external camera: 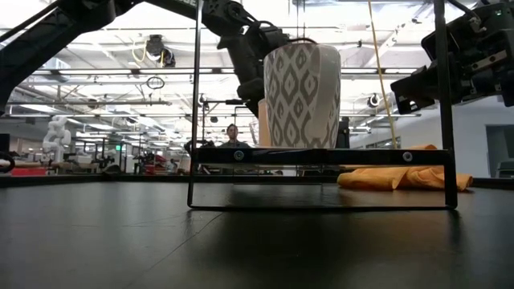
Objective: Stack small to large cups/mugs on shelf
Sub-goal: Put the transparent cup on the shelf, then return to Home Position
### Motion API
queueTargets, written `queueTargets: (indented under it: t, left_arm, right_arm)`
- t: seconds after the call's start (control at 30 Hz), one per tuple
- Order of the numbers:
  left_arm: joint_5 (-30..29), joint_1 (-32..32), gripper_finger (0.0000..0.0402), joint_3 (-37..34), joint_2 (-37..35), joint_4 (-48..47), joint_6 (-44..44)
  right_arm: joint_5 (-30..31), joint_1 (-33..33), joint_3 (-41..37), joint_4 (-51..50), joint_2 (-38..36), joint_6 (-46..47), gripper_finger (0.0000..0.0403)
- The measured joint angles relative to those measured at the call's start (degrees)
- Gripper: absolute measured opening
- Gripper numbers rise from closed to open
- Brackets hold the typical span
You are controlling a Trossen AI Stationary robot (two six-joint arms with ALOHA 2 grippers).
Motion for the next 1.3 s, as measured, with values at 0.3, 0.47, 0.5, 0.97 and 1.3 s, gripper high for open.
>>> queueTargets:
  t: [0.3, 0.47, 0.5, 0.97, 1.3]
  left_arm:
    - [1.6, -0.1, 0.0077, 0.0, 0.0, 1.8, -1.4]
    - [1.6, 0.0, 0.0110, 0.0, 0.0, 1.8, -1.5]
    - [1.6, 0.0, 0.0114, 0.0, 0.0, 1.9, -1.6]
    - [0.1, -0.5, 0.0120, 6.3, 0.0, -0.7, -2.5]
    - [-0.9, -2.3, 0.0119, 15.1, -3.4, -9.0, -7.5]
  right_arm:
    - [0.0, 0.0, 0.0, 0.0, 0.1, 0.0, 0.0000]
    - [0.0, 0.0, 0.0, 0.0, 0.1, 0.0, 0.0000]
    - [0.0, 0.0, 0.0, 0.0, 0.1, 0.0, 0.0000]
    - [0.0, 0.0, 0.0, 0.0, 0.2, 0.2, 0.0000]
    - [0.0, 0.0, 0.0, 0.0, 0.2, 1.0, 0.0000]
